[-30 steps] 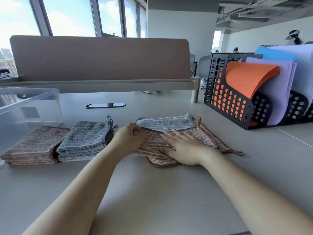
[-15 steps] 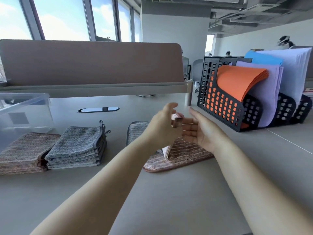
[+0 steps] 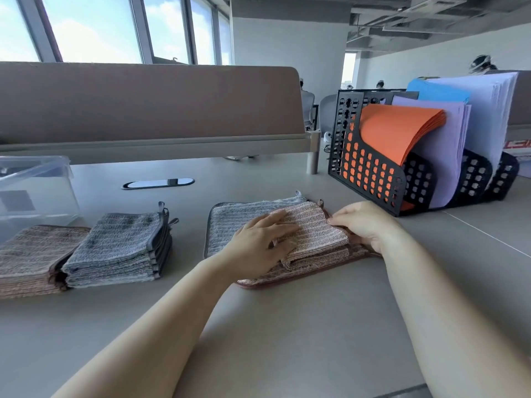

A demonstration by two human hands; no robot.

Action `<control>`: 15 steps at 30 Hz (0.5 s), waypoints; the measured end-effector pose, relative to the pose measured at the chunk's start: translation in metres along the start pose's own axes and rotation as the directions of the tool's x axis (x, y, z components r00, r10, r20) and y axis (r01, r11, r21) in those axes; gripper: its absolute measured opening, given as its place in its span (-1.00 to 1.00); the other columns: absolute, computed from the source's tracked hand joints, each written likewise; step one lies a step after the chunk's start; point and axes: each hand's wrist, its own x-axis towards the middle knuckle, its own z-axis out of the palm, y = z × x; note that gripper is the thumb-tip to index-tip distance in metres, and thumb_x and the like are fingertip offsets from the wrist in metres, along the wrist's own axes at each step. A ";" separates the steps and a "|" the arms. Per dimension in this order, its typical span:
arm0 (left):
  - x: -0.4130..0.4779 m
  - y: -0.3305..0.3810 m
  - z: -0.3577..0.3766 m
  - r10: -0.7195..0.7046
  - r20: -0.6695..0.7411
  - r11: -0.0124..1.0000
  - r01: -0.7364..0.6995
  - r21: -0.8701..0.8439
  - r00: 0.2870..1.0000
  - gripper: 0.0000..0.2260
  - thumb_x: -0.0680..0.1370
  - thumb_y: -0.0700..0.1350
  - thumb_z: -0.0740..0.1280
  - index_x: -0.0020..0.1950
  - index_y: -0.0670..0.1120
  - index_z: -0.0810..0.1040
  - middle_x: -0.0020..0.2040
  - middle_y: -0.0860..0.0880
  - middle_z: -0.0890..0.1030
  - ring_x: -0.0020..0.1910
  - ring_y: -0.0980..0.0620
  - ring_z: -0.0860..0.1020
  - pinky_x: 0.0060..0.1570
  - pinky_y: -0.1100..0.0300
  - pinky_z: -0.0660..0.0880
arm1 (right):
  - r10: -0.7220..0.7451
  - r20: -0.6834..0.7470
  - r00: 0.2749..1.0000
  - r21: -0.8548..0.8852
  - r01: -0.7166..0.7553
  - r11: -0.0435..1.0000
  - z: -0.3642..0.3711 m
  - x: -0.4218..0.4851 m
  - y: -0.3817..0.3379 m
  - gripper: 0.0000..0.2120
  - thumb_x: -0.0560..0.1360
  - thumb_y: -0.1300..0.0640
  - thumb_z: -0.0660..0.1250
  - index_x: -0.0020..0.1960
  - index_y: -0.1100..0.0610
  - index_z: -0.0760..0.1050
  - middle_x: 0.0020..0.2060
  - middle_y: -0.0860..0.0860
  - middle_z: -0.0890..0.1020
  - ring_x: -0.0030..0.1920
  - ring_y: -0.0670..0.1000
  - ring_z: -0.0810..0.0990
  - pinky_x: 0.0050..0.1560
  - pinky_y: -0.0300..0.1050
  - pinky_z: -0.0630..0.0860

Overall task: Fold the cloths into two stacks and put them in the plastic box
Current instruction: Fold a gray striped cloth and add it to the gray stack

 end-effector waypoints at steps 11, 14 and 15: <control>0.001 0.005 0.007 -0.040 0.139 0.990 0.020 0.142 0.989 -0.58 0.62 0.19 -0.06 0.49 0.25 0.10 0.56 0.17 -0.07 0.54 0.07 -0.21 0.50 -0.03 -0.22 | -0.052 0.011 0.999 -0.246 0.053 0.968 0.003 -0.003 0.004 -0.47 0.46 -0.04 0.37 0.20 0.38 0.46 0.22 0.29 0.50 0.23 0.26 0.47 0.26 0.07 0.38; 0.003 0.005 0.008 -0.027 0.142 0.991 0.008 0.132 0.990 -0.57 0.61 0.20 -0.05 0.49 0.25 0.11 0.56 0.17 -0.04 0.54 0.06 -0.19 0.50 -0.05 -0.19 | -0.034 0.039 0.999 -0.243 0.043 0.969 0.005 -0.003 0.003 -0.51 0.46 -0.03 0.38 0.17 0.36 0.51 0.20 0.24 0.57 0.14 0.22 0.55 0.25 -0.01 0.39; 0.003 0.004 0.008 -0.018 0.116 0.995 0.006 0.101 0.993 -0.57 0.61 0.20 -0.02 0.49 0.24 0.13 0.56 0.16 -0.01 0.55 0.06 -0.15 0.50 -0.06 -0.14 | -0.037 0.043 0.998 -0.240 0.046 0.970 0.005 -0.004 0.003 -0.57 0.46 0.01 0.39 0.15 0.34 0.54 0.16 0.20 0.60 0.10 0.16 0.56 0.21 -0.04 0.41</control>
